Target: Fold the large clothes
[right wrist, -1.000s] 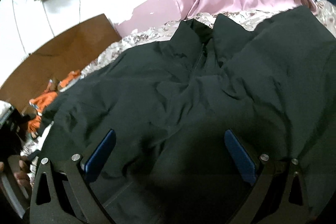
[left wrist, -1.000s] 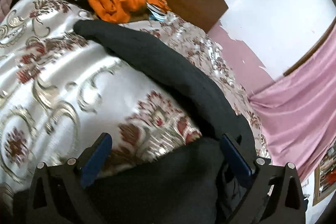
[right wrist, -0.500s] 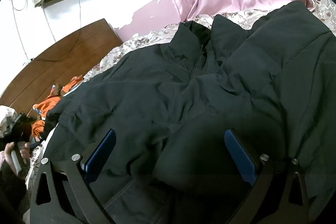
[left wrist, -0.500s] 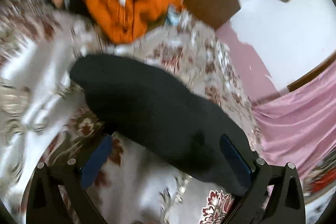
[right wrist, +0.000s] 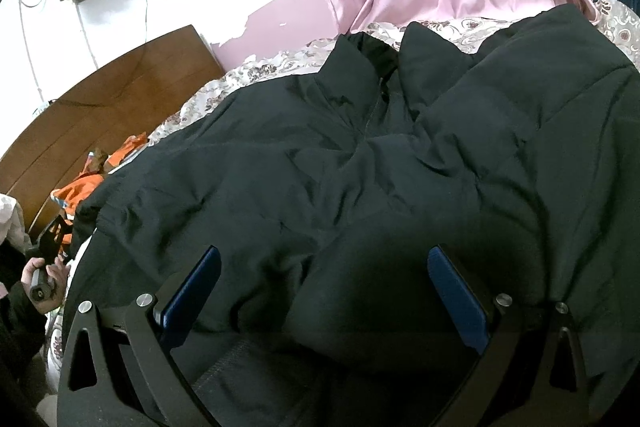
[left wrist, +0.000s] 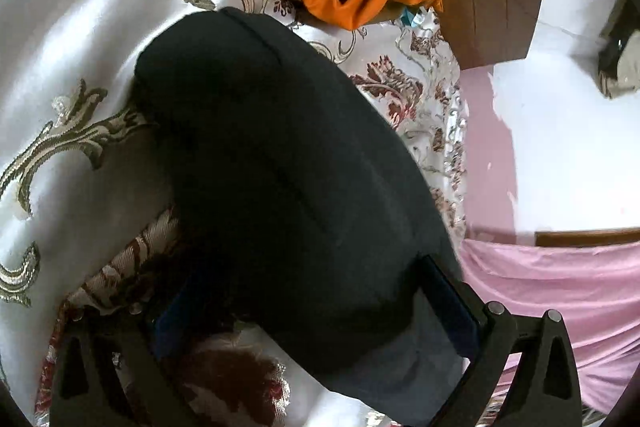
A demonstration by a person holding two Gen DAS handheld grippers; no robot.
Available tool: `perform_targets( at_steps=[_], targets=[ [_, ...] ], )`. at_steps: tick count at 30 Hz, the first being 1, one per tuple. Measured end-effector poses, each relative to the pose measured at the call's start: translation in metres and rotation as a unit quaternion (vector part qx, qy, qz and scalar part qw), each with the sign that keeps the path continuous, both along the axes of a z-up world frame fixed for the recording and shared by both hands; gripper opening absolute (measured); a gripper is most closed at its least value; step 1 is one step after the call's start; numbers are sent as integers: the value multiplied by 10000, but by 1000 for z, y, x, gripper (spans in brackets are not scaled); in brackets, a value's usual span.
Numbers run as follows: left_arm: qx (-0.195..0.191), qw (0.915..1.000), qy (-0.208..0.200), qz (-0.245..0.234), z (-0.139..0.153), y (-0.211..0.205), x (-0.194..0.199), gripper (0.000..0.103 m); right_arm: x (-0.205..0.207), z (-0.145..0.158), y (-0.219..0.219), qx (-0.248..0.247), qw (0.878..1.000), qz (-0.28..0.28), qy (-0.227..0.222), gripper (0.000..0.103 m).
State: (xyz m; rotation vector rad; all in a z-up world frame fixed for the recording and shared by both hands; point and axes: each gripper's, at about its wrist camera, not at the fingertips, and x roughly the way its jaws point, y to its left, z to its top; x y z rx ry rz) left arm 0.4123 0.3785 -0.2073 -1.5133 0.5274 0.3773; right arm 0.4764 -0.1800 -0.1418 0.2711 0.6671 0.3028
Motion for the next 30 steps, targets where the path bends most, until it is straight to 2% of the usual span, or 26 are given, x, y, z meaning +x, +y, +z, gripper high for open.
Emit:
perform_targets(
  at_steps=[1,2,3,4,5,6,7,8,11,14,16,18,19,22,24,27,28,30],
  targets=[
    [-20,10000,-19,80,1,1,-2,94,1,0,0,-5,10000,-2,0,102],
    [-15,9998,-6,183,2,1,-6,78,1,1,0,-9,10000,-6,-2,102],
    [30,9998,-24,216,4,1,-8,70,1,0,0,-11,10000,-5,3,102],
    [157,9997,-34,184,8,1,-7,50,1,0,0,-17,10000,-3,9,102],
    [284,9995,-7,142,12,3,-7,37,2,0,0,-49,10000,-13,27,102],
    [454,9989,10,123,19,2,-8,31,2,0,1,-68,10000,-17,33,102],
    [760,9970,56,122,32,-1,-9,21,3,0,2,-103,9999,-24,40,102],
    [998,9949,77,111,42,-2,-10,15,3,0,2,-128,9999,-27,44,102],
    [1852,9827,76,70,83,-11,-14,10,3,0,1,-97,9999,-26,29,102],
    [2788,9601,-127,-166,138,-27,-13,10,2,0,-1,-24,10000,-24,-6,101],
    [3346,9411,-276,-404,170,-41,-13,10,1,0,-2,7,10000,-38,-38,101],
    [3981,9137,-437,-689,206,-62,-7,10,-1,-1,-2,34,9999,-63,-71,101],
    [4328,8960,-532,-835,226,-77,-5,10,-3,0,-3,50,9999,-110,-123,101],
    [4915,8589,-855,-1158,264,-115,-1,10,-17,6,-11,115,9982,-421,-419,101],
    [5301,8293,-1058,-1415,289,-151,3,10,-27,10,-20,283,9958,-617,-608,101],
    [5879,7764,-1125,-1974,314,-210,16,10,-45,13,-39,712,9891,-942,-876,101],
    [6012,7615,-1140,-2136,318,-227,18,10,-49,13,-44,856,9870,-996,-931,101],
    [6308,7233,-1253,-2515,323,-269,22,10,-55,12,-52,1139,9832,-1006,-1013,101]
  ],
)
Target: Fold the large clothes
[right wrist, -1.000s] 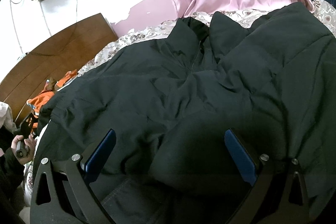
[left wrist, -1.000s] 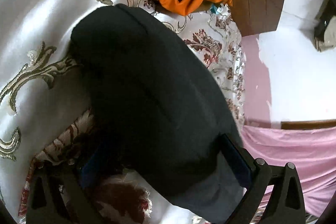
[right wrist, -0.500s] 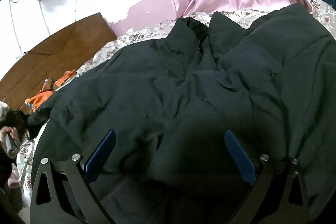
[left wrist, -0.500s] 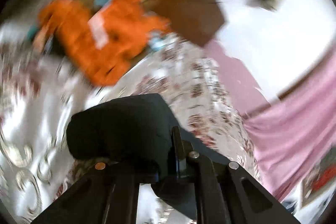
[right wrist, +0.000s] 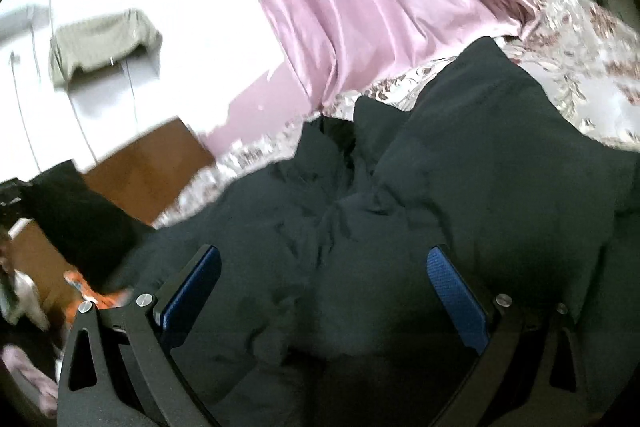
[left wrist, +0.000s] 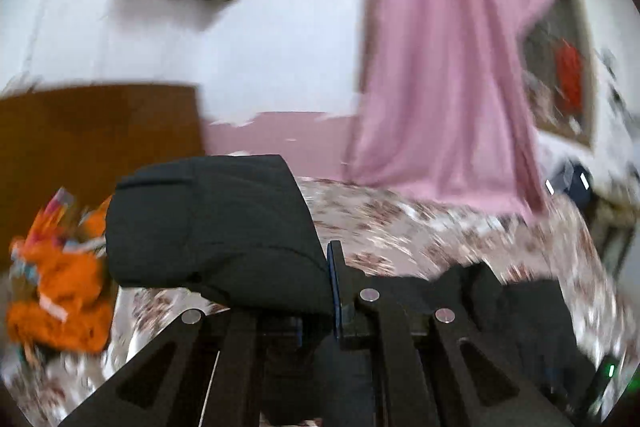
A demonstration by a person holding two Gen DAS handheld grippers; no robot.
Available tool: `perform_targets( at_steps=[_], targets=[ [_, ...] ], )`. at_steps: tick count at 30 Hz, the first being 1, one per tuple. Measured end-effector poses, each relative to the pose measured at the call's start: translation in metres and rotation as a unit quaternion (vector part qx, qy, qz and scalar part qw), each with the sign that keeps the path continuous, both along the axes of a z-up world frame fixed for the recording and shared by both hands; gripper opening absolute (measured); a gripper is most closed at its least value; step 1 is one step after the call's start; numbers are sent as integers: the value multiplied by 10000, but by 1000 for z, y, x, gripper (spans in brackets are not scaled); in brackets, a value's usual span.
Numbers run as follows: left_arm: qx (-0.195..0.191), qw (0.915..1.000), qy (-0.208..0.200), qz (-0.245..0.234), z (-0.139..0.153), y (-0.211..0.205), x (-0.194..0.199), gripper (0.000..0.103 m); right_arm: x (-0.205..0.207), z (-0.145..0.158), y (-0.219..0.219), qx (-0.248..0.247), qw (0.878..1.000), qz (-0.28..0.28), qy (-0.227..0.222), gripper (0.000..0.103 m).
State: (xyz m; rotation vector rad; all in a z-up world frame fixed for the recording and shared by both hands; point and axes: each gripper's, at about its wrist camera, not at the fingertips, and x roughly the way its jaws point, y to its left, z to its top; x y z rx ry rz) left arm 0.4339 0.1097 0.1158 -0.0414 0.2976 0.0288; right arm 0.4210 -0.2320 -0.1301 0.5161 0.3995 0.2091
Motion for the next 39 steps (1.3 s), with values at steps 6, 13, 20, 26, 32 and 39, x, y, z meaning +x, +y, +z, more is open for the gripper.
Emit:
perform_targets(
  at_steps=[6,13,20,26,32,39],
  targets=[
    [575,9932,180,-995,-10,-104,-11,9,-2,-7,-2,298,9994,91,-116,101],
    [231,9646,1011,-2424,-67,-180,-11,9,-55,-1,-25,540,9947,-657,-574,101],
    [393,9218,2167,-3191,-148,-213,-16,11,-119,-12,-61,956,9816,-1304,-1016,101],
    [275,8930,2703,-3588,-167,-197,-24,16,-96,-21,-53,740,9861,-1343,-647,102],
    [215,8725,3005,-3847,-173,-193,-34,67,-106,-27,-62,785,9861,-1345,-574,102],
    [-59,8944,2788,-3496,-161,-162,-59,79,-106,-26,-56,525,9880,-1419,-296,102]
  ],
)
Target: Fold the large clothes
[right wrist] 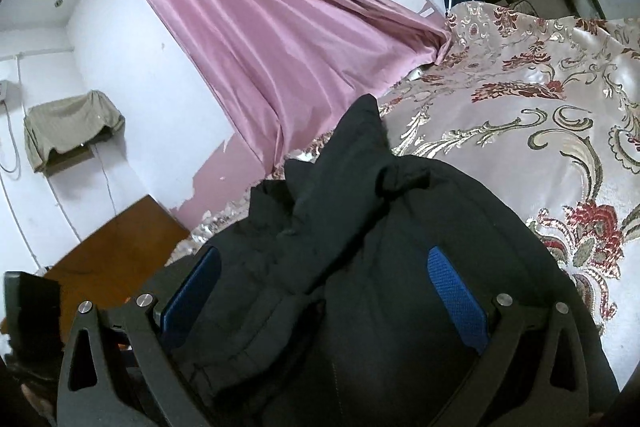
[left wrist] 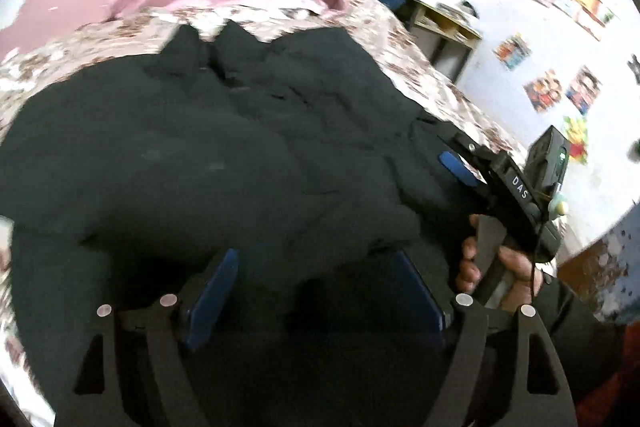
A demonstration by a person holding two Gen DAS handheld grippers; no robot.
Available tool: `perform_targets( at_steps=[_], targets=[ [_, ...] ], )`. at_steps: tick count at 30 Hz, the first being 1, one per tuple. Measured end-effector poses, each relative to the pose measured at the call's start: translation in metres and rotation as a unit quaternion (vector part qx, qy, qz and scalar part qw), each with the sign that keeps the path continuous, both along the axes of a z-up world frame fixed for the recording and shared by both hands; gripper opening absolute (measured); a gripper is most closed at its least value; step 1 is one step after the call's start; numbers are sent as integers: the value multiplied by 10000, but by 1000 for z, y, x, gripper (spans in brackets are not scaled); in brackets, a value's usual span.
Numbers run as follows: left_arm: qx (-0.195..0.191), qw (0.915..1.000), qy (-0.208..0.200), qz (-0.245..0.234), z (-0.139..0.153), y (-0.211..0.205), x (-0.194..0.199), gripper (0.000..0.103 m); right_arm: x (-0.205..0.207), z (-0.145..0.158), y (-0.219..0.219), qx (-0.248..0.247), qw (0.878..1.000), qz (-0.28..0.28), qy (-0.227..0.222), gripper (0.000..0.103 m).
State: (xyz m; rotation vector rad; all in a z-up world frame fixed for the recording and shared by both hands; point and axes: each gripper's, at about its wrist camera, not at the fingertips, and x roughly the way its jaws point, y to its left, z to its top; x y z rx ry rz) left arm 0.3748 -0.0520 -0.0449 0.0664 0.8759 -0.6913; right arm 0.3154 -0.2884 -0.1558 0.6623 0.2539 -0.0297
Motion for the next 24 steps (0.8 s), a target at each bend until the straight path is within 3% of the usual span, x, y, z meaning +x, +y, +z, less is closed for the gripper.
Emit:
perform_targets(
  at_steps=[3,6,10,12,13,16,18,19,20,22,24],
  targets=[
    [360,9968,-146,705,3,30,-1,79,6,8,15,-443,9971,-50,610,102],
    [461,9892,-172,1383,5,67,1,83,17,18,34,-931,9884,352,1146,102],
    [573,9674,-102,2463,4,122,10,87,41,20,55,-1494,9668,859,1888,101],
    [342,9614,56,2731,1,145,10,87,48,22,59,-1493,9620,1047,2033,100],
    [70,9598,143,2803,0,157,8,87,52,23,63,-1496,9596,1127,2101,94],
    [-318,9581,253,2835,-1,175,2,87,60,23,78,-1635,9495,1340,2319,65],
    [-276,9574,223,2864,0,180,-1,87,62,21,88,-1708,9439,1405,2452,55],
    [-229,9583,182,2842,1,180,-2,87,62,20,92,-1754,9421,1479,2446,37],
    [-186,9591,144,2820,2,182,-5,87,61,21,95,-1696,9413,1648,2409,28],
    [-101,9608,28,2772,7,183,-6,87,56,24,96,-1579,9434,1793,2303,16],
    [-78,9620,-79,2730,12,185,-2,87,47,40,95,-1521,9491,1856,2039,13]
  ],
)
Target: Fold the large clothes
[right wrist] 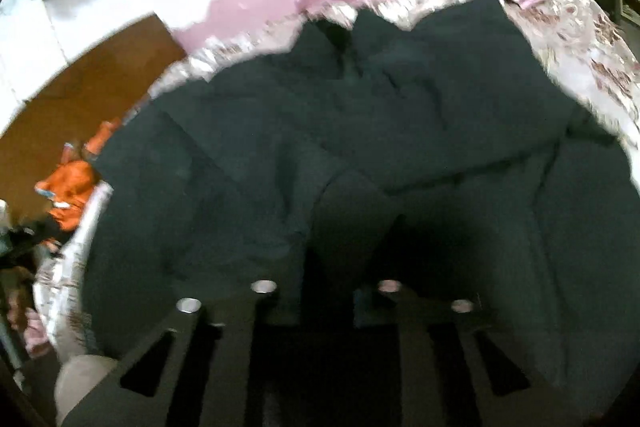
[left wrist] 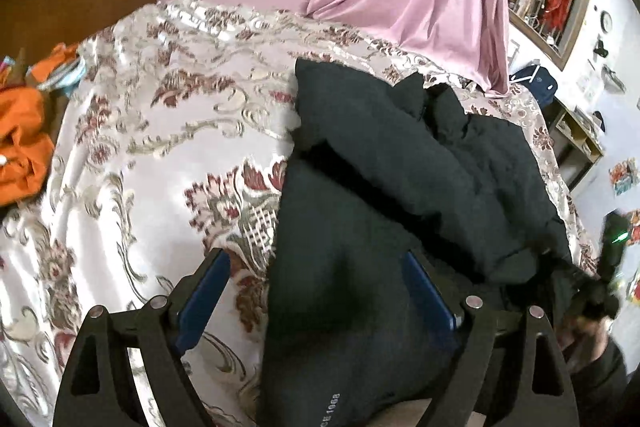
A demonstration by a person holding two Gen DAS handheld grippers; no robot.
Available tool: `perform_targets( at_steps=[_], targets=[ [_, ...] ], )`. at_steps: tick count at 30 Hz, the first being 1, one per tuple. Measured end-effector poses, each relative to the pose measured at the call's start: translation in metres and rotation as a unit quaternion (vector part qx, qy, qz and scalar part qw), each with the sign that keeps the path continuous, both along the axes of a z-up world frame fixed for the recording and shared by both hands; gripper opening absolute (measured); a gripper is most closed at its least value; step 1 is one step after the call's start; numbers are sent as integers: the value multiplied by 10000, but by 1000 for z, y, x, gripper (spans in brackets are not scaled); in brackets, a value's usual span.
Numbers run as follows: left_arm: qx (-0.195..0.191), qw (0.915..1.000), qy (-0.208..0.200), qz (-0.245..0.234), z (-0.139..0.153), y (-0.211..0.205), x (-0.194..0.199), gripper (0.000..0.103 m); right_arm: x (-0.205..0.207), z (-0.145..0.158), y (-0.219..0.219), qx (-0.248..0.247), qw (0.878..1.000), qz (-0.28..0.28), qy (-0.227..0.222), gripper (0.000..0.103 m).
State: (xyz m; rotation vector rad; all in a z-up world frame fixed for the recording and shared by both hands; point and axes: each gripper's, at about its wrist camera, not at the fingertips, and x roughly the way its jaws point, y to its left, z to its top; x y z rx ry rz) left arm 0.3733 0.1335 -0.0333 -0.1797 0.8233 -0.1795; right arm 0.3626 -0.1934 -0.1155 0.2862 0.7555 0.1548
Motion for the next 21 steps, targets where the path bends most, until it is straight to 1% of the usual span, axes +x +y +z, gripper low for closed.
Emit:
perform_targets(
  at_steps=[1,2,3,4,6,8,10,12,13,14,15,16,17,18,19,20,21],
  targets=[
    [24,10000,-60,-13,3,-1,2,87,-8,19,-3,-27,9996,-19,-284,13],
    [30,9999,-99,-19,7,-1,1,87,-11,29,-6,-78,9990,-35,-435,13],
    [7,9999,-133,-39,10,-1,5,87,-19,52,-11,-230,9968,-86,-765,13],
    [-22,9999,-154,-52,12,-2,9,87,-23,70,-15,-374,9943,-137,-988,13],
    [-64,9998,-177,-39,17,-5,20,87,-25,99,-24,-747,9883,-290,-1301,13],
    [-125,9997,-213,3,21,-10,33,87,-19,118,-37,-1105,9813,-493,-1497,13],
    [-158,9996,-251,40,22,-17,49,87,-13,123,-52,-1318,9775,-701,-1489,13],
    [-106,9995,-286,53,21,-28,68,87,-4,118,-65,-1285,9800,-749,-1320,16],
    [-77,9995,-296,46,20,-32,78,87,3,108,-71,-1322,9820,-760,-1113,24],
    [-57,9995,-302,27,19,-35,84,87,6,100,-73,-1363,9826,-785,-984,33],
    [-26,9995,-315,2,18,-41,93,87,9,93,-75,-1382,9831,-795,-896,39],
    [4,9994,-345,-46,17,-46,105,87,15,92,-73,-1427,9827,-815,-849,50],
    [28,9992,-389,-107,16,-53,113,87,17,91,-73,-1482,9815,-854,-861,55],
    [51,9988,-451,-183,17,-59,122,87,18,93,-73,-1555,9781,-941,-1016,57],
    [59,9982,-516,-298,17,-68,132,87,23,97,-75,-1566,9758,-1008,-1149,61],
    [48,9978,-542,-376,16,-75,138,87,29,102,-75,-1505,9754,-1005,-1258,64],
    [-27,9973,-541,-491,14,-84,147,87,38,105,-75,-1381,9776,-912,-1299,64]
  ],
)
